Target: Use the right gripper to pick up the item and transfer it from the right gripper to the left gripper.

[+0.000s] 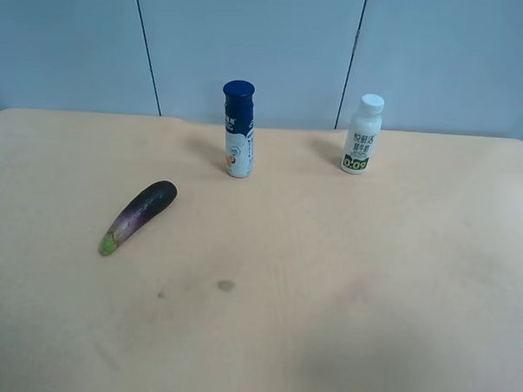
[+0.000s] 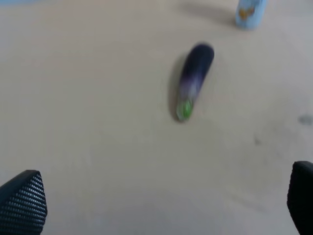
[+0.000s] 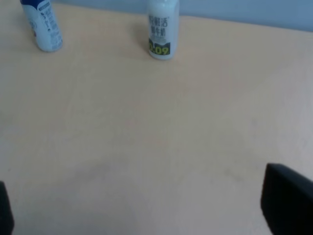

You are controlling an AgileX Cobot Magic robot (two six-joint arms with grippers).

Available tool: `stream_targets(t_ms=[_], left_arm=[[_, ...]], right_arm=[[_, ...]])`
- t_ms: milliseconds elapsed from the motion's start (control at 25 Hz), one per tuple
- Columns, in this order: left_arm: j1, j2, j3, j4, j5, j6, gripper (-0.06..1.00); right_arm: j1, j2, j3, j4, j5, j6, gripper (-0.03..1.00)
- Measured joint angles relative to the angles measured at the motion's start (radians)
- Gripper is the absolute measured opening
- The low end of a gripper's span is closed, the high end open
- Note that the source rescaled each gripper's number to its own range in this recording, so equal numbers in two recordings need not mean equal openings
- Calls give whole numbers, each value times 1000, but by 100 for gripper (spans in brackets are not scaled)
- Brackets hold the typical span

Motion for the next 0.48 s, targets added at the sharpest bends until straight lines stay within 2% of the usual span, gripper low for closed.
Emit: stream_targets(t_ms=[80,480], left_arm=[[0,0,29,-19,6,2,99],[0,-1,84,-17,-144,4,100]], right_arm=[[0,0,0,0,0,0,100],[0,0,0,0,0,0,100]])
